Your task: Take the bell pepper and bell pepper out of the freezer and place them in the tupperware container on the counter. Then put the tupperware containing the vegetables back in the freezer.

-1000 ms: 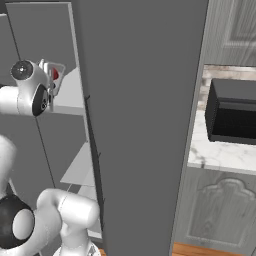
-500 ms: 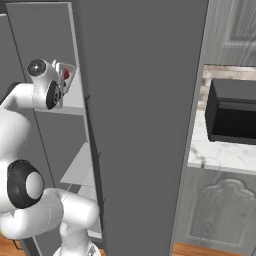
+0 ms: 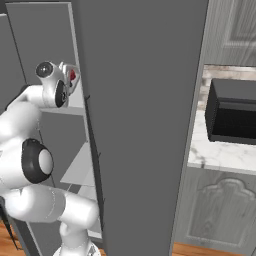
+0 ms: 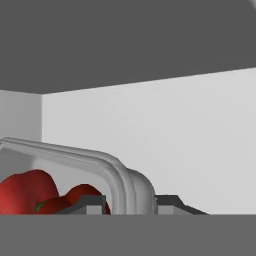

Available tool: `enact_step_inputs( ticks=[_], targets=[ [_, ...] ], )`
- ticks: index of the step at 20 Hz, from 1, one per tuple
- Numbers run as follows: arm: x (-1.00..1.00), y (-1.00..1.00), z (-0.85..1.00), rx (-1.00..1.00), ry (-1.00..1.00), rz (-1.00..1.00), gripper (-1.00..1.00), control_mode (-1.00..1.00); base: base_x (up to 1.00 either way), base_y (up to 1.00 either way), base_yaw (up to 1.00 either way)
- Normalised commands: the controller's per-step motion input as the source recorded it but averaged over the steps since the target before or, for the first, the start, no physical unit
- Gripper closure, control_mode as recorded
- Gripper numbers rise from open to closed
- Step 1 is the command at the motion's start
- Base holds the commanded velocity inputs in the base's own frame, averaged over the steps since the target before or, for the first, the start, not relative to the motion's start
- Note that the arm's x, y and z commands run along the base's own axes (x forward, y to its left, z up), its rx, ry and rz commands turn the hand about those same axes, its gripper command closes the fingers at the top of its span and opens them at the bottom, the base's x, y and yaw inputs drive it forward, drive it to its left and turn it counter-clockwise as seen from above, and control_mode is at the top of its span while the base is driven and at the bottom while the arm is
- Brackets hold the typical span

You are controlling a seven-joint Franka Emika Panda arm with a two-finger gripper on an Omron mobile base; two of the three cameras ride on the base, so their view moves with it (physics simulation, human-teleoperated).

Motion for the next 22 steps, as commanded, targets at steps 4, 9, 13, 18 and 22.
enact_step_inputs(
  ticks=[4,9,13,18,22],
  targets=[
    [0.36,0.00,-0.14,0.00,0.00,-0.04,1.00,-1.00,0.00,0.00,0.00],
    [0.34,0.00,-0.15,0.00,0.00,-0.05,1.00,-1.00,0.00,0.00,0.00],
    [0.30,0.00,-0.19,0.00,0.00,-0.05,1.00,-1.00,0.00,0.00,0.00],
    [0.26,0.00,-0.20,0.00,0.00,-0.05,1.00,-1.00,0.00,0.00,0.00],
    [0.21,0.00,-0.23,0.00,0.00,-0.05,1.00,-1.00,0.00,0.00,0.00]
  ],
)
